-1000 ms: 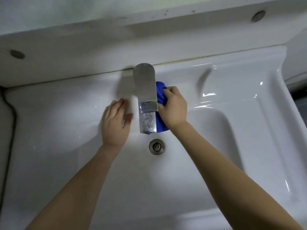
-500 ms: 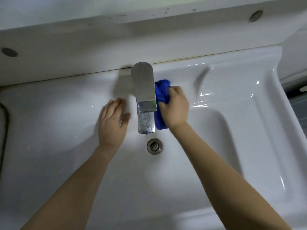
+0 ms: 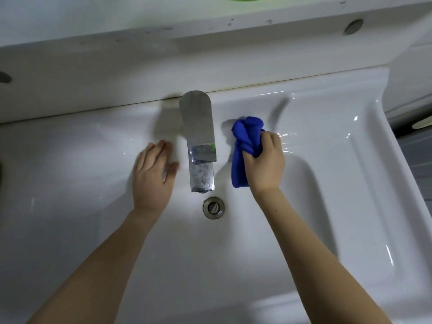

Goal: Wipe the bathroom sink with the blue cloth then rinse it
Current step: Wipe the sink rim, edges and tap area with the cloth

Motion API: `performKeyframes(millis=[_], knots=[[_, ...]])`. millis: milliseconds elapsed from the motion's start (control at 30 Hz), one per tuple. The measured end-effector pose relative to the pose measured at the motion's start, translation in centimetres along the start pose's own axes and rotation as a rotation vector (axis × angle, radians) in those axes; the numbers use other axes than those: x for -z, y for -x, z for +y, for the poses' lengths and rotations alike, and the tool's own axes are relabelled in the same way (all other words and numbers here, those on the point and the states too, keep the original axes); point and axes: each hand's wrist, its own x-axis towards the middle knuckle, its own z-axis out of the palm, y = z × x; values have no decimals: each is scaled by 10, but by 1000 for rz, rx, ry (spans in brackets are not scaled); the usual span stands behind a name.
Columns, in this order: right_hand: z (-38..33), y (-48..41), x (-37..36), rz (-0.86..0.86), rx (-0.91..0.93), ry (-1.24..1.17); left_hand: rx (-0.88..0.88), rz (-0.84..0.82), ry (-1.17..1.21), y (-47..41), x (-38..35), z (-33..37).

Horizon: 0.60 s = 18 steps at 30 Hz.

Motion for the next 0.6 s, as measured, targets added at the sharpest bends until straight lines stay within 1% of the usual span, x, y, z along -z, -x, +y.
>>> performKeyframes(millis=[100, 300, 500, 600], knots=[[-3, 6, -1, -9, -25, 2, -9, 2, -2, -1, -1, 0], [-25, -28, -11, -100, -41, 25, -32, 37, 1, 1, -2, 0], [-10, 11, -3, -86, -22, -2, -10, 1, 10, -1, 0, 2], [-23, -3, -14, -134, 7, 0, -2, 1, -5, 0, 0, 2]])
